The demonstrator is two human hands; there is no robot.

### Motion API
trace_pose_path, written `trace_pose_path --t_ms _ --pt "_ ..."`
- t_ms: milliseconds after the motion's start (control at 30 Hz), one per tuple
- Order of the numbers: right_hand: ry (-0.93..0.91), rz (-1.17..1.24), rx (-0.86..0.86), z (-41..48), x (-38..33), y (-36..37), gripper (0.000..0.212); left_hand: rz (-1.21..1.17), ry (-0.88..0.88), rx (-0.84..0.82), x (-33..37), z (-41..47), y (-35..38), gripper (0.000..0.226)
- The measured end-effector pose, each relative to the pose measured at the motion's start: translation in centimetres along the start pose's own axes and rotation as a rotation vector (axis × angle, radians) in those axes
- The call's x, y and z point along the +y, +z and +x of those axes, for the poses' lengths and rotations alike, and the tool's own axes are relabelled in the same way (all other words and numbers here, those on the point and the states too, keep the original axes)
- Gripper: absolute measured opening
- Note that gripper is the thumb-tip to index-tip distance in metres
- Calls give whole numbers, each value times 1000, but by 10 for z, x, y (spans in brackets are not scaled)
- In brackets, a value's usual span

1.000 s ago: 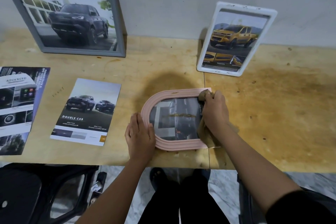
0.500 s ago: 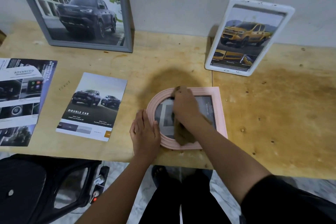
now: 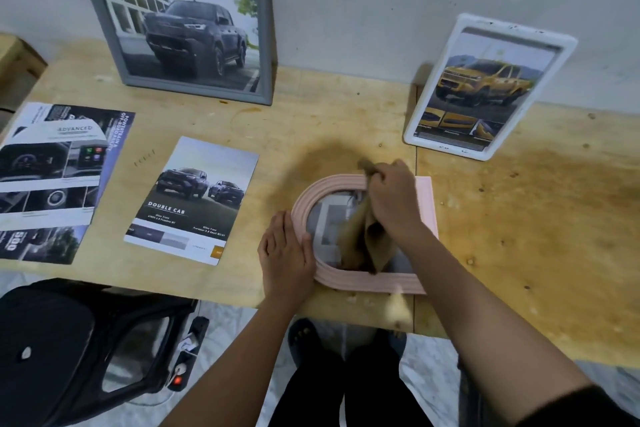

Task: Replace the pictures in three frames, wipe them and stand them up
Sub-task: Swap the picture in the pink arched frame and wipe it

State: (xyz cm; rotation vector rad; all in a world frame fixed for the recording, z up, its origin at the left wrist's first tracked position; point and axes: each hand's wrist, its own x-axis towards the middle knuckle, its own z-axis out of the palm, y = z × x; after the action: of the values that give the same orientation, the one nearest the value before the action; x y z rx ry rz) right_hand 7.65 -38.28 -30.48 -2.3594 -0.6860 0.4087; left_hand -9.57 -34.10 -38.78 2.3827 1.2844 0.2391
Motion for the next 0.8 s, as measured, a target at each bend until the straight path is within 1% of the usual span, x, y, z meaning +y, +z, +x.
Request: trace_pose_path --t_ms 33,100,200,333,400,467,533,600,633,700,767,800 --pt "24 -46 44 3 6 -4 32 0 -6 0 0 0 0 64" --pt "47 -116 27 9 13 -2 29 2 -13 -3 1 1 0 63" --pt "70 -158 -138 8 11 21 24 15 -8 4 1 1 0 58" --pt "-114 -302 -237 -9 -11 52 27 44 -1 10 2 2 -1 53" --pt "-264 -302 -305 -18 -23 57 26 53 5 9 2 2 -1 52" --pt "-451 -307 -425 -23 -28 60 21 69 19 14 2 1 -1 50" --pt "-471 -321 -575 -23 -27 58 21 94 36 25 2 1 -2 47" --pt "-402 -298 -679 -19 -29 47 26 110 32 21 3 1 -1 46" --pt "-338 -254 -693 -16 -33 37 30 107 20 16 2 1 -1 48" --pt "-204 -157 -608 -8 -37 9 36 73 -3 8 2 1 1 53" --pt "-48 -60 -450 2 -35 -24 36 40 -16 13 2 0 2 58" --pt "25 -50 -363 7 -31 -40 34 33 -16 21 3 -1 2 60"
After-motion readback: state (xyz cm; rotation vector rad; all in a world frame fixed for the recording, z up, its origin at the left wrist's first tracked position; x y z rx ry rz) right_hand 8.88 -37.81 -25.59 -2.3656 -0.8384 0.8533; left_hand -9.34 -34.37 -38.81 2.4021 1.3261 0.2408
